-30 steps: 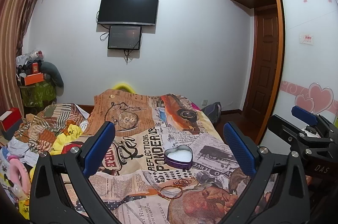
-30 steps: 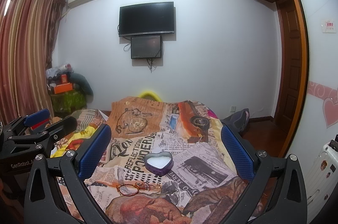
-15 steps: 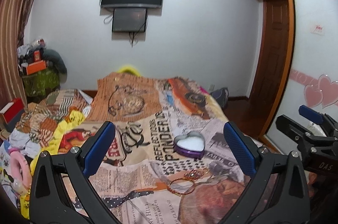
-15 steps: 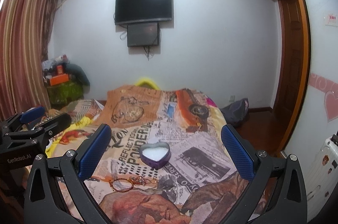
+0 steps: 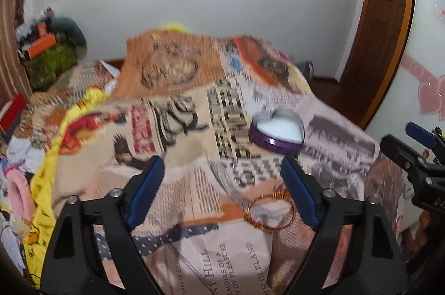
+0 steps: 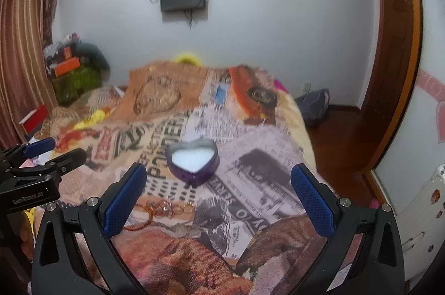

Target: Organize jewelry

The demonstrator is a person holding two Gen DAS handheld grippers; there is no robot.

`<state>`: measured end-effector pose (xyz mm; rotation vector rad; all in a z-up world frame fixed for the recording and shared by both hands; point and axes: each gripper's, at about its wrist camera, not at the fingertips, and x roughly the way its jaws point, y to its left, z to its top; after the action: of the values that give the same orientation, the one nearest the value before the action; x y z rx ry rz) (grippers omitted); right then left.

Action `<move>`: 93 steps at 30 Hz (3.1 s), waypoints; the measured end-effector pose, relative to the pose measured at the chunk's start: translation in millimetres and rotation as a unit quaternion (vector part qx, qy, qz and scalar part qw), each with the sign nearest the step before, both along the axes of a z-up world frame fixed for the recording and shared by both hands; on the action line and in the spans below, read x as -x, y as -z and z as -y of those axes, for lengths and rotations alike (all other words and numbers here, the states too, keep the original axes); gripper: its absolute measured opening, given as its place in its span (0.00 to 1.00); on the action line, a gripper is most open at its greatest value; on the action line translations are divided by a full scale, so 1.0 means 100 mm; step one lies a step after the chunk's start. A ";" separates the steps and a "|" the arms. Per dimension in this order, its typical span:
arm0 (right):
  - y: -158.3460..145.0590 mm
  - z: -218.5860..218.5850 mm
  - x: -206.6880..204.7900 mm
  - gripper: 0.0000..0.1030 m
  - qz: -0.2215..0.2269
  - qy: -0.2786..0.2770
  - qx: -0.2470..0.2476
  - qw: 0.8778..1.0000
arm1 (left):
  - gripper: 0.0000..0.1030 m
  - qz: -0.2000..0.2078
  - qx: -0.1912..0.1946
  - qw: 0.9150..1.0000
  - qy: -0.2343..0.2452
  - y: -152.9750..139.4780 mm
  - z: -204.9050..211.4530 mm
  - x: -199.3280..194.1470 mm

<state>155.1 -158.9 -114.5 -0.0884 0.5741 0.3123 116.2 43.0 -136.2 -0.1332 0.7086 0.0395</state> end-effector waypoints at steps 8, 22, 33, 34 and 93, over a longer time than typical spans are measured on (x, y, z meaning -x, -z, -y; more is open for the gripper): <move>0.30 -0.03 -0.18 0.71 -0.062 -0.037 -0.001 0.997 | 0.49 -0.081 0.023 0.996 0.026 0.42 0.03 -0.19; 0.66 -0.22 -0.35 0.41 -0.156 -0.118 -0.024 0.980 | 0.26 -0.122 0.067 0.988 0.068 0.70 0.12 -0.30; 0.86 -0.43 -0.45 0.25 -0.203 -0.161 -0.022 0.966 | 0.09 -0.115 0.072 0.988 0.080 0.78 0.16 -0.32; 0.88 -0.43 -0.45 0.25 -0.206 -0.162 -0.022 0.965 | 0.08 -0.114 0.071 0.988 0.080 0.78 0.16 -0.32; 0.91 -0.66 -0.60 0.04 -0.215 -0.180 0.004 0.960 | 0.03 -0.064 0.063 0.995 0.032 0.63 -0.09 -0.14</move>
<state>215.2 -93.2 -205.7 -0.1348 0.9948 0.6928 130.5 51.5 -199.2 -0.2304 0.8437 -0.0593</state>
